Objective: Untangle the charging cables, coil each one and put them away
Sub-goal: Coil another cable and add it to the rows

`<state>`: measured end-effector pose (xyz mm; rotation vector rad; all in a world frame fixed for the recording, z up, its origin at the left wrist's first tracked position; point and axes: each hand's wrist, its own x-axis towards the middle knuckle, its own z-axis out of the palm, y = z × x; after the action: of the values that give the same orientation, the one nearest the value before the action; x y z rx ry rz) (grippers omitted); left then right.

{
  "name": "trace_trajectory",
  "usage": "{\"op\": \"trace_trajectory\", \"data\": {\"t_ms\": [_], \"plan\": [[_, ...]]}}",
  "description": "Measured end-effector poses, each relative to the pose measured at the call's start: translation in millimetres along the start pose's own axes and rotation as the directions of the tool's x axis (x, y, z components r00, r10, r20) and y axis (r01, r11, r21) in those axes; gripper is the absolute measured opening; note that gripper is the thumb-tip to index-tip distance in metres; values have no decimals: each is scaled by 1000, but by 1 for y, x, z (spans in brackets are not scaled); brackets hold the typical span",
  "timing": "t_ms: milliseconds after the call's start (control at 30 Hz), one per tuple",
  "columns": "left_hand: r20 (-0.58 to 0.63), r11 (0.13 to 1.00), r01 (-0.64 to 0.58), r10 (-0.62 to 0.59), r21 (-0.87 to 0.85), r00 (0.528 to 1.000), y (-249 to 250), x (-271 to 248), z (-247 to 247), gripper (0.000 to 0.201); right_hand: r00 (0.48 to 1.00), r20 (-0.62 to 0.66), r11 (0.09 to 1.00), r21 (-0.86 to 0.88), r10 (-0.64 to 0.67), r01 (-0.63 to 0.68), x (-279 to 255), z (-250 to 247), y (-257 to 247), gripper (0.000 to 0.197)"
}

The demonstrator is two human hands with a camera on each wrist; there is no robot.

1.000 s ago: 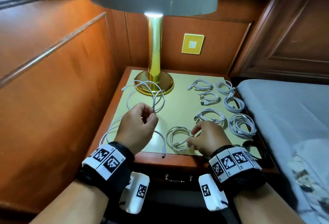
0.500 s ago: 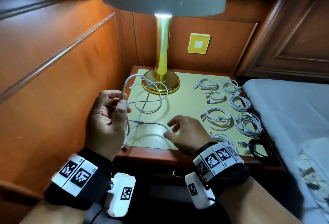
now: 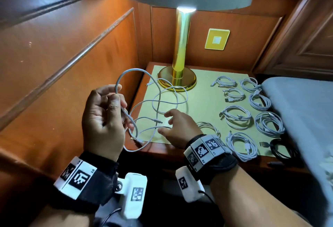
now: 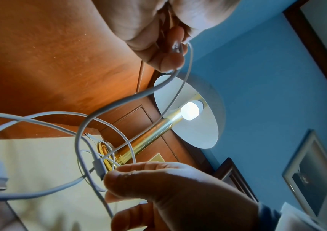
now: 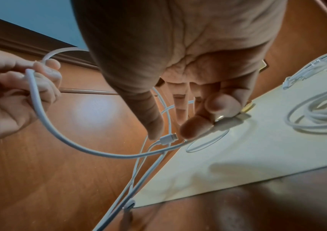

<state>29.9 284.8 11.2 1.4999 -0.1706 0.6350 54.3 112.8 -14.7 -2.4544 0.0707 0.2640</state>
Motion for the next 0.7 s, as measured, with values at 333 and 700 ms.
{"op": "trace_trajectory", "data": {"t_ms": [333,700], "plan": [[-3,997,62,-62,-36,998,-11,8,-7,16,995,-69,997,30,75,-73,22,6,-6,26],[93,982,149,-139,-116,986,-9,6,-4,19,997,-75,991,132,-8,18,41,-4,-8,35]]}}
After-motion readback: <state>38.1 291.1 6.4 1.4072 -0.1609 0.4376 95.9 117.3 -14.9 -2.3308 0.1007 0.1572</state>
